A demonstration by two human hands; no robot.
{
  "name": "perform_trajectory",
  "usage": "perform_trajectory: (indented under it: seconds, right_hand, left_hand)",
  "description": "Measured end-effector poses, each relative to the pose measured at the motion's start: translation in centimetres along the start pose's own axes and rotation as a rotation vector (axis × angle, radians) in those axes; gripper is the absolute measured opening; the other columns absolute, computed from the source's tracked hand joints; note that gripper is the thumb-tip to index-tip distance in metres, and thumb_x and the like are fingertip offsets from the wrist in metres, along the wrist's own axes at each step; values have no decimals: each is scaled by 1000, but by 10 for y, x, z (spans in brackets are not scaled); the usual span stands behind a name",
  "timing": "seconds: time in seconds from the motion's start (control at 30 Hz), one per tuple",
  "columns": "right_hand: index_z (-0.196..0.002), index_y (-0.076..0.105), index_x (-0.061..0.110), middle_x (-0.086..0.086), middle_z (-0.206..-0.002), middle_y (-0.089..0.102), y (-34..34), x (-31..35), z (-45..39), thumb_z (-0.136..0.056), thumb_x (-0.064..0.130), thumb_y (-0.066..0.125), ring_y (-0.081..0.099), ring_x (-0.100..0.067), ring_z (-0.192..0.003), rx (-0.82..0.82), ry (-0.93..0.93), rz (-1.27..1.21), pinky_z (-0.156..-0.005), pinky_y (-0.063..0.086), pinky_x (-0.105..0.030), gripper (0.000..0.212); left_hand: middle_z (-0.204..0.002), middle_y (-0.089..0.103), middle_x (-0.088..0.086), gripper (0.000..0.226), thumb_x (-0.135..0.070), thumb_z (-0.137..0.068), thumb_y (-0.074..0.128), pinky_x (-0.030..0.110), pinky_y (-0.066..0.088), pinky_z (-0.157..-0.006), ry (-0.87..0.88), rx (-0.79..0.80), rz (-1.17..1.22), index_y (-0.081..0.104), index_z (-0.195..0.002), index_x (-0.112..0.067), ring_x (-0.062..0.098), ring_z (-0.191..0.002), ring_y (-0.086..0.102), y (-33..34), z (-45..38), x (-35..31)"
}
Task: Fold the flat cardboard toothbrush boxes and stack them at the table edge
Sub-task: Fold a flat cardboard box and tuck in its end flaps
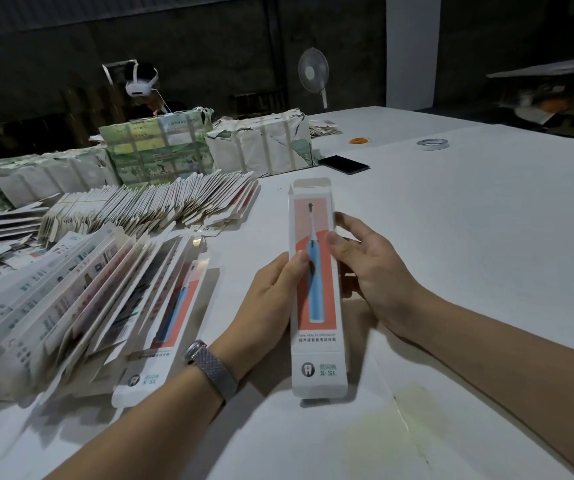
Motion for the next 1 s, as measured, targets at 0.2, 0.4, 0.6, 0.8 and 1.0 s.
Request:
perform_trajectory:
  seconds: [0.2, 0.4, 0.6, 0.8, 1.0]
  right_hand:
    - [-133, 54, 24, -2, -80, 76, 7, -11, 1, -93, 36, 58, 74, -15, -68, 98, 46, 20, -56, 55, -20, 42]
    - [-140, 54, 24, -6, -95, 77, 15, -13, 5, -93, 39, 56, 76, -21, -81, 142, 68, 52, -64, 57, -24, 49]
    - [-138, 53, 27, -6, -97, 76, 17, -11, 8, -77, 48, 60, 76, -22, -82, 151, 85, 63, -63, 57, -24, 65]
    - [-141, 54, 24, -12, -100, 76, 13, -16, 6, -84, 44, 64, 76, -28, -89, 136, 76, 65, -86, 60, -45, 61]
    - [-142, 43, 27, 4, -80, 75, 11, -16, 4, -100, 27, 58, 75, -17, -75, 118, 50, 79, -64, 57, -22, 45]
  left_hand:
    - [-86, 77, 10, 52, -58, -91, 45, 35, 62, -75, 27, -126, 66, 68, -107, -14, 27, -76, 76, -14, -1, 0]
    - [-84, 75, 3, 48, -60, -94, 51, 33, 61, -69, 29, -163, 114, 58, -121, -21, 24, -74, 76, -19, 0, 1]
    - [-96, 76, 2, 50, -50, -96, 53, 34, 61, -67, 54, -145, 205, 35, -142, -51, 25, -77, 76, -19, -3, 3]
    - [-88, 73, 3, 34, -38, -92, 46, 36, 59, -67, 106, -163, 195, 50, -126, -32, 26, -75, 74, -21, -8, 2]
    - [-87, 76, 3, 36, -39, -92, 47, 27, 59, -64, 107, -109, 128, 47, -127, -29, 22, -71, 75, -13, -5, -3]
Point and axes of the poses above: each hand's wrist, its own z-axis away from the middle knuckle, its own y-axis out of the palm, x = y × z, the point moved 10 cm from there along -z, towards the middle knuckle
